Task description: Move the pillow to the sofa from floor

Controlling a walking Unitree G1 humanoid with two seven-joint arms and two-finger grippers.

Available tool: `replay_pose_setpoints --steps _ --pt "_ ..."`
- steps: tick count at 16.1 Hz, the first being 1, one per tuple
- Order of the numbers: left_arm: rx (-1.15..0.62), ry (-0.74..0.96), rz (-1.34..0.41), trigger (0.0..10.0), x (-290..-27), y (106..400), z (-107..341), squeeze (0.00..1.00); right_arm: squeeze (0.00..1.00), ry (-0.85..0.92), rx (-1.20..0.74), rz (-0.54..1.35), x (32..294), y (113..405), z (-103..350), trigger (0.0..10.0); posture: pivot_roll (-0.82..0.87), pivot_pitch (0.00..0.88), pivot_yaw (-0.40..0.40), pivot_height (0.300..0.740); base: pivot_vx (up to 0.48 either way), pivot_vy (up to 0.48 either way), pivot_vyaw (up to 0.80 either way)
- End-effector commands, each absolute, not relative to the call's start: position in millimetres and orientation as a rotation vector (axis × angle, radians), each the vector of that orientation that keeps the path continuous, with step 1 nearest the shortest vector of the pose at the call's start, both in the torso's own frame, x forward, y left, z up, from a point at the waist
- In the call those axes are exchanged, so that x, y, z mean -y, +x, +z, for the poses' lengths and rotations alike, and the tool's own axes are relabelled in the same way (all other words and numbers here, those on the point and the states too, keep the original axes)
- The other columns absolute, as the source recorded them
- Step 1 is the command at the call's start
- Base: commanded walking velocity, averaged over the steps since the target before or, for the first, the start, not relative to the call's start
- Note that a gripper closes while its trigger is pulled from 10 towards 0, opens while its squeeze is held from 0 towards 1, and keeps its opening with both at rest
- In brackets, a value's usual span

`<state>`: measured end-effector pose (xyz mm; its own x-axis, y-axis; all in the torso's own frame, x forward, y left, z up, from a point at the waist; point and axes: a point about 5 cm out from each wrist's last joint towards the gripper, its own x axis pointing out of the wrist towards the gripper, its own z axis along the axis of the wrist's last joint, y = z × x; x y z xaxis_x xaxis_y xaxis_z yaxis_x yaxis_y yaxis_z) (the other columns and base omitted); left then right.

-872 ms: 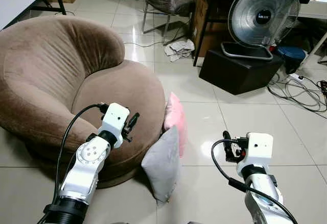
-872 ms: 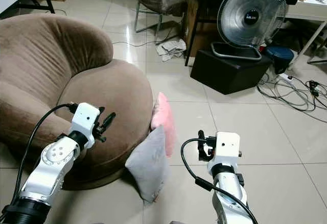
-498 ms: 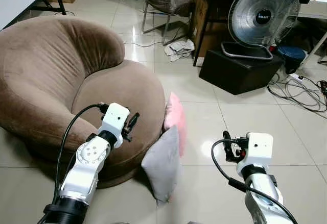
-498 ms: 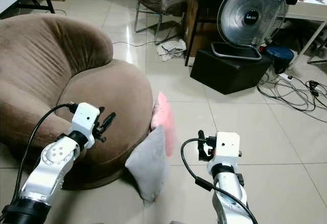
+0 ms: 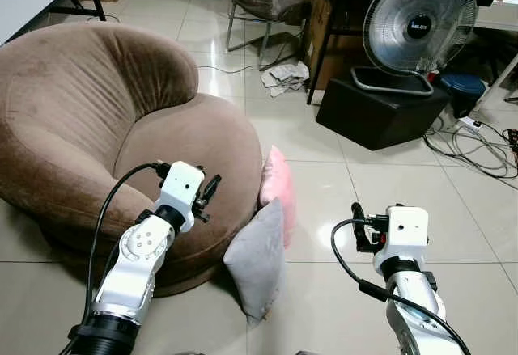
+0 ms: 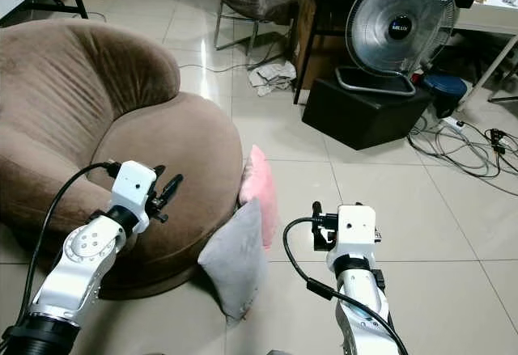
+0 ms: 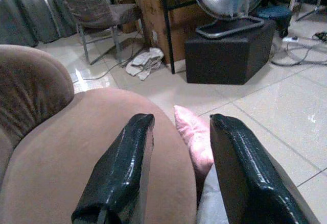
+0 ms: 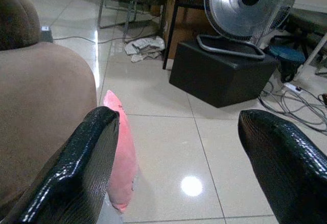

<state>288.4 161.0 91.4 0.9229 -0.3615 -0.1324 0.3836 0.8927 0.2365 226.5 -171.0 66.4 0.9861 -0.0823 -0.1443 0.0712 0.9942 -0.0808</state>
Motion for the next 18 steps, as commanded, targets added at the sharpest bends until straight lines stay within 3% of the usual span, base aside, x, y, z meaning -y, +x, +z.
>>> replay_pose_setpoints --steps 1,5,13,15,18 --pt "-0.063 0.248 -0.385 10.0 -160 289 95 0.0 0.0 -0.041 -0.134 -0.093 176 229 70 10.0 0.07 0.006 -0.083 0.74 0.334 0.0 0.0" --pt "-0.06 0.246 -0.376 10.0 -159 291 95 0.0 0.0 -0.062 -0.133 -0.086 177 231 70 10.0 0.06 0.001 -0.09 0.74 0.358 0.0 -0.71" --pt "-0.062 0.25 -0.376 10.0 -161 289 93 0.0 0.0 -0.072 -0.155 -0.066 174 230 66 10.0 0.06 0.002 -0.087 0.74 0.353 0.0 0.0" --pt "-0.061 0.24 -0.401 10.0 -158 290 93 0.0 0.0 -0.056 -0.198 -0.068 172 226 60 10.0 0.06 0.007 -0.077 0.74 0.0 0.0 0.0" --pt "-0.057 0.237 -0.407 10.0 -157 289 93 0.0 0.0 -0.04 -0.18 -0.064 170 223 62 10.0 0.06 0.017 -0.07 0.705 0.0 0.0 0.0"
